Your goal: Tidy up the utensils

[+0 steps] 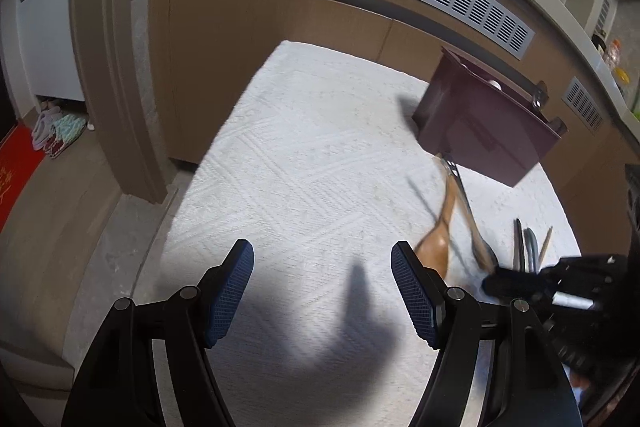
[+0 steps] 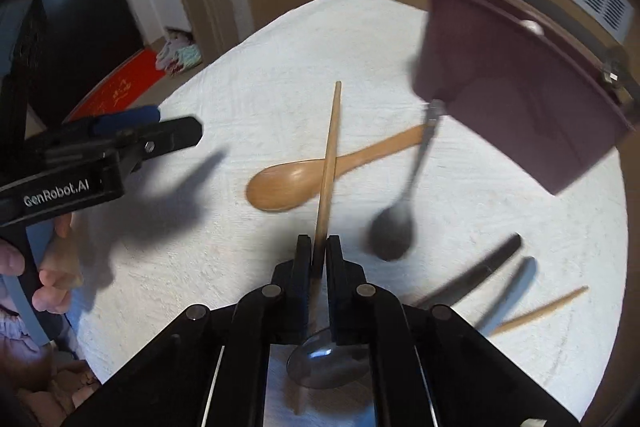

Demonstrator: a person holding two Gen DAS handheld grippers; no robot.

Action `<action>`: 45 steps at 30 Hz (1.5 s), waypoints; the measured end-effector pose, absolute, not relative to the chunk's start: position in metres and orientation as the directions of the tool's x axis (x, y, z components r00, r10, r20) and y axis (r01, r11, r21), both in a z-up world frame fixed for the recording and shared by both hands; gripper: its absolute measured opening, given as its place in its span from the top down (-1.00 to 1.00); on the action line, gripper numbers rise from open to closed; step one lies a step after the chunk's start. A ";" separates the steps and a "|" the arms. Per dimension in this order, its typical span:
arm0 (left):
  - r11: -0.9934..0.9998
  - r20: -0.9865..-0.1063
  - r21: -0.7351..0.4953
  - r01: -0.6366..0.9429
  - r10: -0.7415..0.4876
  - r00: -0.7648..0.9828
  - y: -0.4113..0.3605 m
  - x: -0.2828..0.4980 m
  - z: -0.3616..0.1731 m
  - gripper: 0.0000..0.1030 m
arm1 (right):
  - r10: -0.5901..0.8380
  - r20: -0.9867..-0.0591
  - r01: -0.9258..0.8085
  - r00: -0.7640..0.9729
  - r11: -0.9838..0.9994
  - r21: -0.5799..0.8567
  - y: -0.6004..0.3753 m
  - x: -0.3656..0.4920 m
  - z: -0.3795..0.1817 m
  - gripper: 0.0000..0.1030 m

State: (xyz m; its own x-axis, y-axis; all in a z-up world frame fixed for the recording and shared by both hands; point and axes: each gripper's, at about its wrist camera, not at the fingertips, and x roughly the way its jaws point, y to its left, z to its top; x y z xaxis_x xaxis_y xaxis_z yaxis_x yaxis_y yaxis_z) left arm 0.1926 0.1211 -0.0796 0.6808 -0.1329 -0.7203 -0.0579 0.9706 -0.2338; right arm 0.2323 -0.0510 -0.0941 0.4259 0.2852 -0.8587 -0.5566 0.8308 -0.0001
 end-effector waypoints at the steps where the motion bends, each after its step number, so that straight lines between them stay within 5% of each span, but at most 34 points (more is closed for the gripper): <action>1: 0.972 -0.722 -0.233 -0.036 -0.148 0.676 0.115 0.193 -0.080 -0.39 | 0.283 -0.851 -0.531 0.443 0.847 0.005 -0.063 0.233 -0.089 0.89; 6: 0.972 -0.731 -0.220 0.080 -0.219 0.646 0.083 0.198 -0.088 -0.39 | 0.243 -0.838 -0.394 0.489 0.918 0.037 -0.125 0.238 -0.075 0.89; 15: 0.986 -0.769 -0.044 0.158 -0.135 0.625 0.036 0.211 -0.101 -0.35 | 0.200 -0.838 -0.257 0.507 0.964 0.074 -0.191 0.225 -0.084 0.86; 18: 0.989 -0.766 -0.009 0.145 -0.100 0.635 0.031 0.217 -0.103 -0.07 | 0.208 -0.821 -0.255 0.531 0.964 0.079 -0.195 0.219 -0.084 0.86; 19: 0.989 -0.762 -0.014 0.145 -0.104 0.639 0.030 0.218 -0.102 0.27 | 0.206 -0.816 -0.254 0.540 0.964 0.076 -0.196 0.218 -0.083 0.85; 23: 0.992 -0.725 -0.036 0.125 -0.112 0.680 0.038 0.211 -0.090 0.33 | 0.215 -0.802 -0.274 0.557 0.959 0.066 -0.195 0.213 -0.081 0.83; 29: 0.994 -0.596 -0.021 0.103 -0.095 0.797 0.048 0.189 -0.041 0.35 | 0.147 -0.772 -0.280 0.618 0.959 -0.041 -0.196 0.206 -0.071 0.21; 36: 0.988 -0.521 -0.046 0.145 -0.148 0.841 0.045 0.182 -0.006 0.56 | -0.020 -0.721 -0.220 0.693 0.946 -0.237 -0.189 0.202 -0.069 -0.87; 45: 0.983 -0.575 -0.076 0.166 -0.179 0.798 0.041 0.190 -0.020 0.56 | -0.034 -0.722 -0.216 0.692 0.943 -0.251 -0.193 0.199 -0.068 -0.98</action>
